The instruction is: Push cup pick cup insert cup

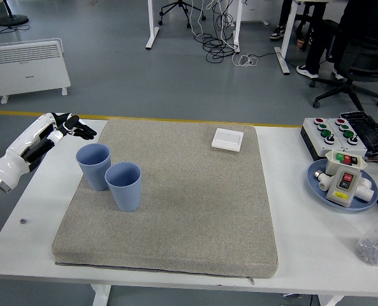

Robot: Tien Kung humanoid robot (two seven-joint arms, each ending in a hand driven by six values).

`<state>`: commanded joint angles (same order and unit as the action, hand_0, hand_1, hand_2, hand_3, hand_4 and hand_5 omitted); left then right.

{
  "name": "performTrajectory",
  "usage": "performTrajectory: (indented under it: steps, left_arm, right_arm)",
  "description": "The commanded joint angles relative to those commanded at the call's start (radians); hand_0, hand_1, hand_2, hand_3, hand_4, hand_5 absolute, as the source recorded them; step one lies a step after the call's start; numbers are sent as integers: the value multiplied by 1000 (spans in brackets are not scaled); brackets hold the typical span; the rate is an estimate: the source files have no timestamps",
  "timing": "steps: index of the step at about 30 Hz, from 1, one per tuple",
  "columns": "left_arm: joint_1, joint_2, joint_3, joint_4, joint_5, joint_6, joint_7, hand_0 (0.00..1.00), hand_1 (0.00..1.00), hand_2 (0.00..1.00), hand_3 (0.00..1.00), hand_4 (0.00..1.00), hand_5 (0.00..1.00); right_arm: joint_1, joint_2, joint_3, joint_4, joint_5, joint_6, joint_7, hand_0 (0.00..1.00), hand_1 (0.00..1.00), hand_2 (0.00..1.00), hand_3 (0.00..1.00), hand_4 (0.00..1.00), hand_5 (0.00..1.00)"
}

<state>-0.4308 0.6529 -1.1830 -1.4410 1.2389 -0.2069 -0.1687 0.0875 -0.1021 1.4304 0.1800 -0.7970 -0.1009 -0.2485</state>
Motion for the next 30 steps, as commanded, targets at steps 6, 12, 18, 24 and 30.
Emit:
performTrajectory:
  steps: [6, 12, 18, 24, 30]
  left_arm:
    - [-182, 36, 205, -1, 211, -46, 115, 915, 910, 987, 910, 998, 755]
    - [-328, 49, 430, 7, 335, -57, 120, 928, 935, 998, 977, 998, 629]
    - [-433, 30, 611, 58, 405, -72, 161, 944, 954, 998, 998, 998, 472]
    - [-479, 7, 682, 116, 435, -60, 179, 968, 965, 998, 997, 873, 223]
    - [-508, -7, 701, 161, 442, -54, 178, 988, 981, 998, 998, 826, 144]
  right_arm:
    - [-1, -1, -8, 0, 7, -1, -2, 752, 625, 612, 585, 114, 623]
    - [-3, -2, -13, 0, 17, -2, -1, 753, 625, 612, 585, 114, 621]
    - [-7, -2, -18, 0, 22, -3, -1, 753, 625, 611, 585, 114, 621]
    - [-9, -3, -24, 0, 25, -3, -1, 752, 625, 611, 585, 115, 617]
    - [-11, -3, -26, 0, 26, -3, -1, 753, 626, 611, 586, 115, 619]
